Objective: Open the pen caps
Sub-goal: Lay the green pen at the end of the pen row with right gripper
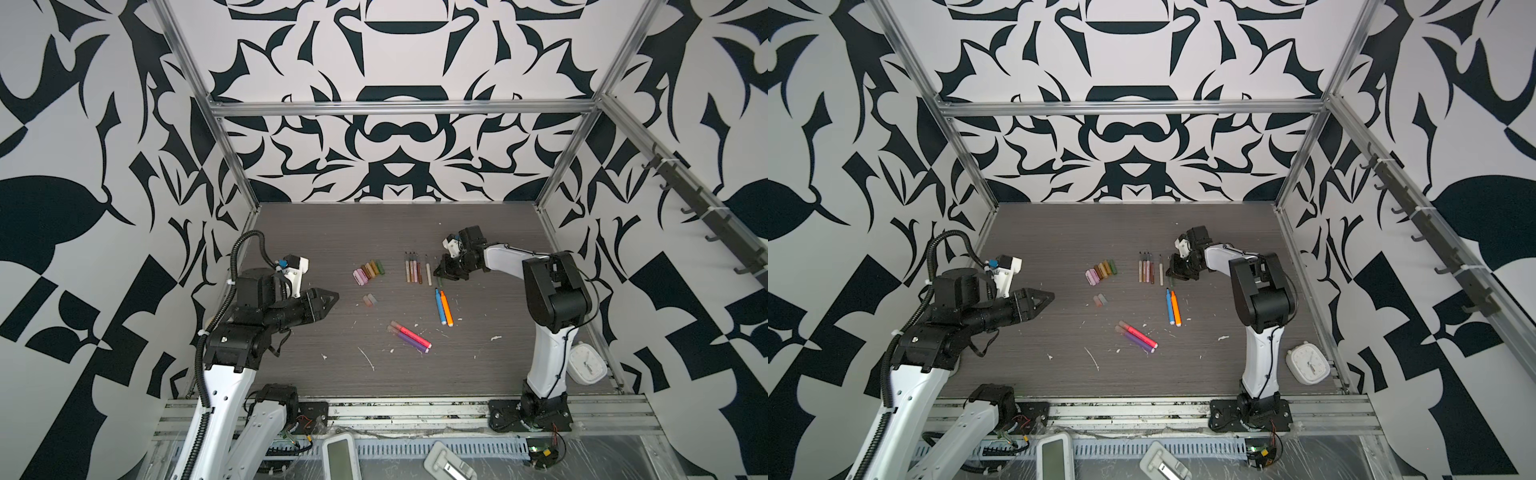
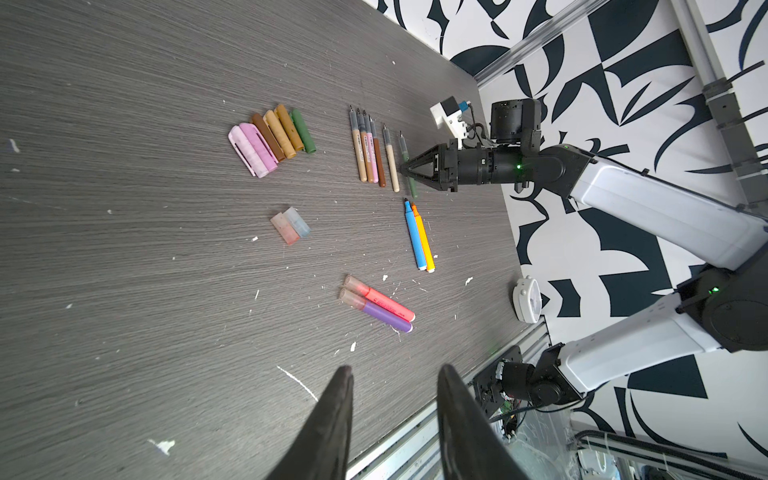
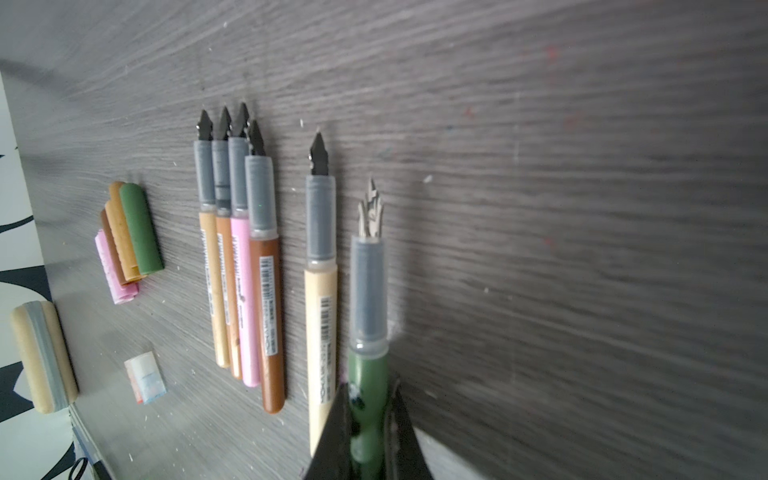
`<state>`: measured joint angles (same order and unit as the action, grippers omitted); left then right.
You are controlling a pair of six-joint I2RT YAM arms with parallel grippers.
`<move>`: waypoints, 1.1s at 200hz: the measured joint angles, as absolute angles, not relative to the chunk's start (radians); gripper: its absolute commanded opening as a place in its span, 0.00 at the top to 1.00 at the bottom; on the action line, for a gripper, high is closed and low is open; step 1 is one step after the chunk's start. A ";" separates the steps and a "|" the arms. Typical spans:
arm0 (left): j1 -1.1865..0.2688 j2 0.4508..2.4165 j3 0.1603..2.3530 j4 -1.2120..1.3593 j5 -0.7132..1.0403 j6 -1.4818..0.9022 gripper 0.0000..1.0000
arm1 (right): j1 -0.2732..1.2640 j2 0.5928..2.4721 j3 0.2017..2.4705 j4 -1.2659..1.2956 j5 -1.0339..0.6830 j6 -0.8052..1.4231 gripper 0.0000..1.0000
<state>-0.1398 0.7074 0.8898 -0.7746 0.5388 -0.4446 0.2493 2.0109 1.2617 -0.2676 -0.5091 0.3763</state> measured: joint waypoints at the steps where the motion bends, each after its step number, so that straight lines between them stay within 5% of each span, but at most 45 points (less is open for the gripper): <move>1: -0.140 0.707 0.890 -0.775 0.539 -0.445 0.63 | 0.249 2.011 1.262 -0.268 -0.509 0.376 0.93; 21: -0.140 0.707 0.889 -0.775 0.538 -0.445 0.64 | 0.249 2.012 1.262 -0.266 -0.509 0.385 0.77; 60: -0.140 0.716 0.889 -0.775 0.540 -0.445 0.65 | 0.249 2.014 1.264 -0.257 -0.531 0.391 0.67; 116: -0.140 0.707 0.889 -0.775 0.539 -0.446 0.66 | 0.249 2.026 1.269 -0.257 -0.539 0.397 0.85; 220: -0.140 0.706 0.875 -0.774 0.539 -0.448 0.66 | 0.253 2.065 1.324 -0.234 -0.563 0.431 0.88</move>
